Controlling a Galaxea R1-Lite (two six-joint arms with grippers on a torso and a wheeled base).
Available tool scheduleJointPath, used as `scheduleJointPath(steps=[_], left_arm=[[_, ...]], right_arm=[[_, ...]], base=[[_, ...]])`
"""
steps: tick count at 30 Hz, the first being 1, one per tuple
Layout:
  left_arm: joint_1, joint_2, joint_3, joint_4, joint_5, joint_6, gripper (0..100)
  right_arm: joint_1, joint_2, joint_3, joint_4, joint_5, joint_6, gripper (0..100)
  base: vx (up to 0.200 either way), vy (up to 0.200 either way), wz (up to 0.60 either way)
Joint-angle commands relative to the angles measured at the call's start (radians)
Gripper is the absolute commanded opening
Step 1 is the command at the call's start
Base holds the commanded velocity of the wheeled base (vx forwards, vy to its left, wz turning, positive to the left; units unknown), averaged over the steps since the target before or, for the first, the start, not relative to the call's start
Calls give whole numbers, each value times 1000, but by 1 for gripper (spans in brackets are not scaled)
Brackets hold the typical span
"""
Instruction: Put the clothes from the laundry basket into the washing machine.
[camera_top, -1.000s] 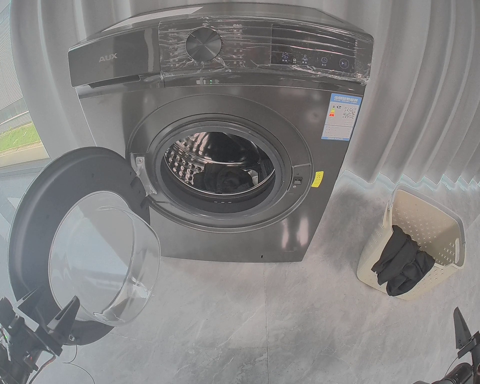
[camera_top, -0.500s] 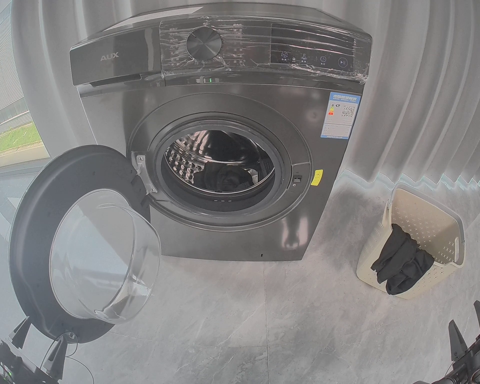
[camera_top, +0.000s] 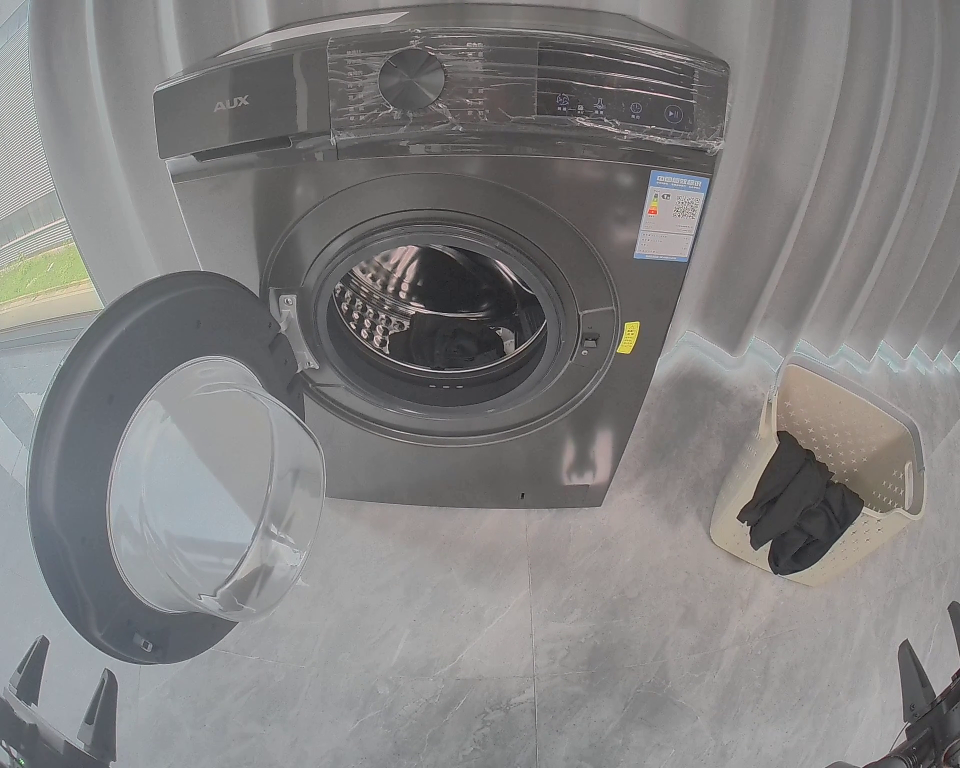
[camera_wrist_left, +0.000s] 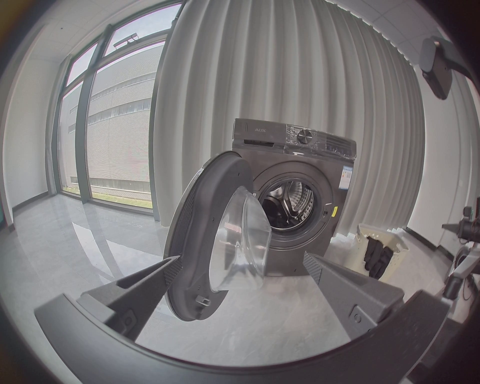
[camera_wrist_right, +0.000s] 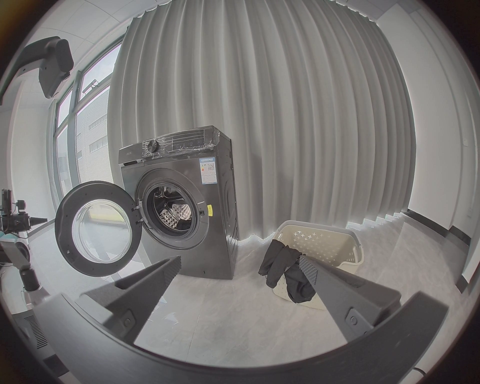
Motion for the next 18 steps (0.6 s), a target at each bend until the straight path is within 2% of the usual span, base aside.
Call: scheduleJointPath(steps=[1, 3, 7, 9, 13, 15, 18], left_arm=[[5, -47, 18, 0, -35, -42, 100], [5, -47, 18, -1, -35, -57, 100], [6, -48, 18, -1, -30, -45, 100], [6, -48, 18, -1, -27, -37, 100], [5, -48, 16, 3, -7, -40, 100], [6, -48, 16, 3, 17, -31, 100], [6, -48, 16, 5, 52, 9, 100]], right_arm=[[1, -11, 18, -2, 0, 0, 100], [1, -11, 18, -2, 1, 0, 100], [1, -11, 18, -2, 1, -3, 100], [1, -11, 18, -2, 1, 0, 100], [1, -11, 18, -2, -2, 1, 100], [1, -11, 18, -2, -2, 9, 100], [1, -11, 18, -2, -2, 17, 100]], base=[[0, 0, 0], [0, 0, 0], [0, 0, 0], [0, 0, -600], [0, 0, -600], [0, 0, 0], [0, 0, 0]])
